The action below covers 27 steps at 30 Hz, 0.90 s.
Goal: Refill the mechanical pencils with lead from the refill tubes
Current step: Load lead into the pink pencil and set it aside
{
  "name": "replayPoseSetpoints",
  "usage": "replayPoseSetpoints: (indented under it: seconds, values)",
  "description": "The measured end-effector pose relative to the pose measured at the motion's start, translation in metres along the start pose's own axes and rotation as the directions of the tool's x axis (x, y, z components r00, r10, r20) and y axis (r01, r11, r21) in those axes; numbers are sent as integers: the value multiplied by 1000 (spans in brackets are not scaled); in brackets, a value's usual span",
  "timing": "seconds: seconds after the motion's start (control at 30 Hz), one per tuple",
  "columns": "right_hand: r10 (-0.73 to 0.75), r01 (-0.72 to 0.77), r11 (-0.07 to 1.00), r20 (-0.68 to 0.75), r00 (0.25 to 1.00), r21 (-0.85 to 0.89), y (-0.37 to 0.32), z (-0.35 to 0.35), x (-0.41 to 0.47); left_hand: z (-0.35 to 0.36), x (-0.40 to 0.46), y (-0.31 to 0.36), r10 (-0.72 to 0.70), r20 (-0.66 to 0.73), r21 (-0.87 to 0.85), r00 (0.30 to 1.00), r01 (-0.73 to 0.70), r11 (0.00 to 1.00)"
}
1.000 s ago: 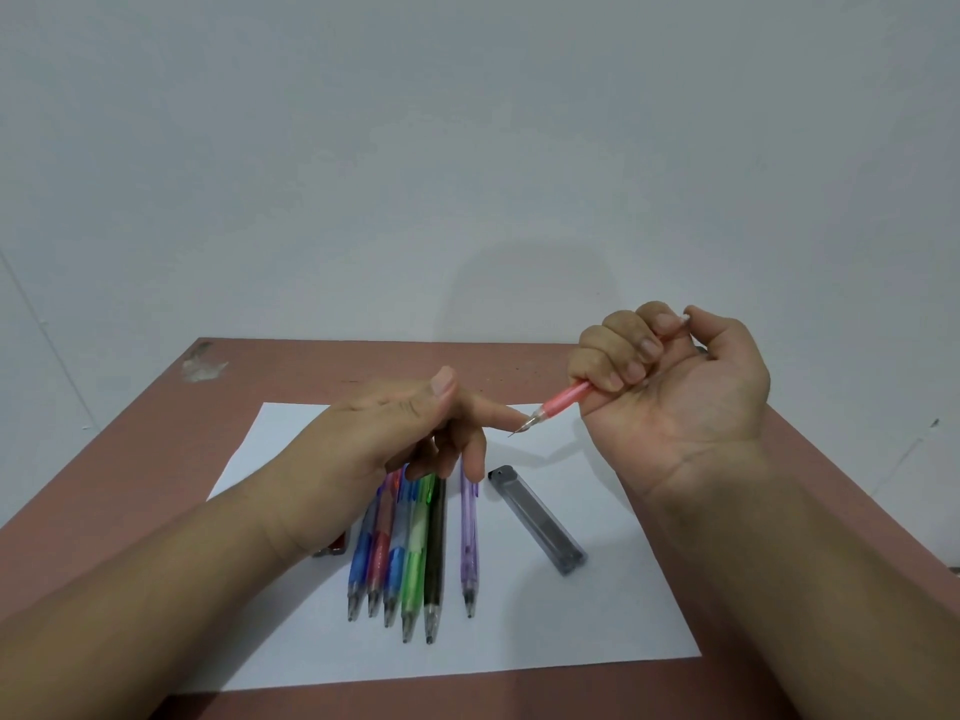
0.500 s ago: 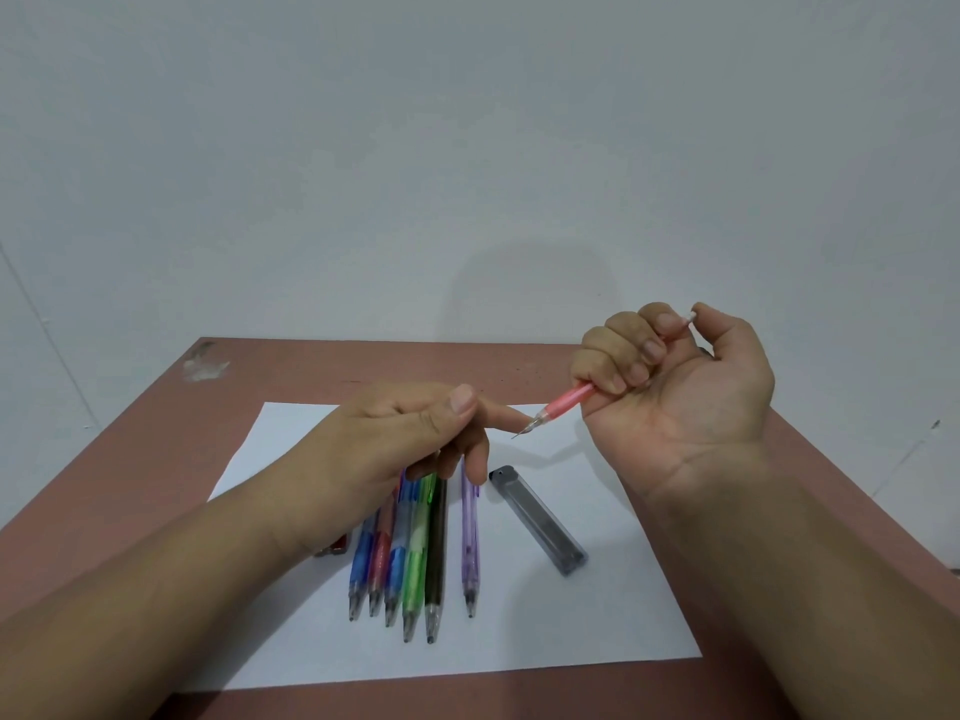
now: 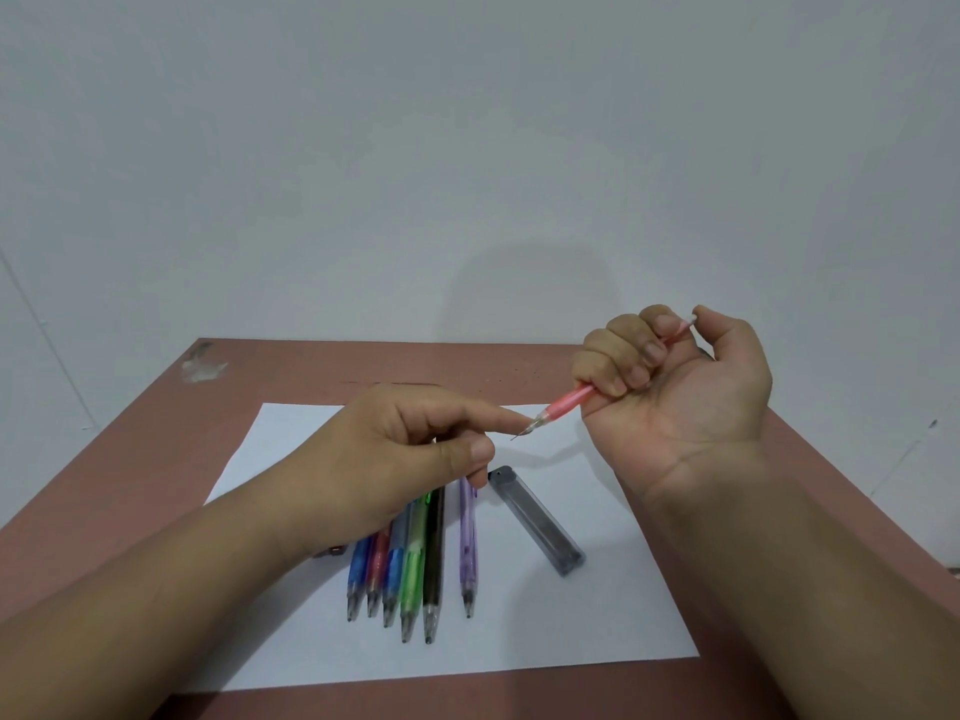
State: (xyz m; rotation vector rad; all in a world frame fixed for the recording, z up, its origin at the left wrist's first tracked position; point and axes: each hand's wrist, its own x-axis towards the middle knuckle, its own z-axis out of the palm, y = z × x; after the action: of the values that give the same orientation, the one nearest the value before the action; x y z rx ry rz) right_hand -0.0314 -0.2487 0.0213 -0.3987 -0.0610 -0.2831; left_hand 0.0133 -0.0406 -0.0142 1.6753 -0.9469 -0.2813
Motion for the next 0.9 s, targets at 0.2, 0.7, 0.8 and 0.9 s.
replayPoseSetpoints:
  seconds: [0.2, 0.7, 0.8, 0.9]
  values:
    - [10, -10, 1000, 8, 1000, 8, 0, 0, 0, 0, 0, 1, 5, -1, 8, 1000, -5, 1000]
    - [20, -21, 1000, 25, 999, 11, 0, 0, 1, 2, 2, 3, 15, -26, 49, 1000, -14, 999]
    - [22, -23, 1000, 27, 999, 17, 0, 0, 1, 2, 1, 3, 12, -22, 47, 1000, -11, 999]
    - [14, -14, 1000, 23, 1000, 8, 0, -1, 2, 1, 0, 3, 12, -24, 61, 1000, -11, 998]
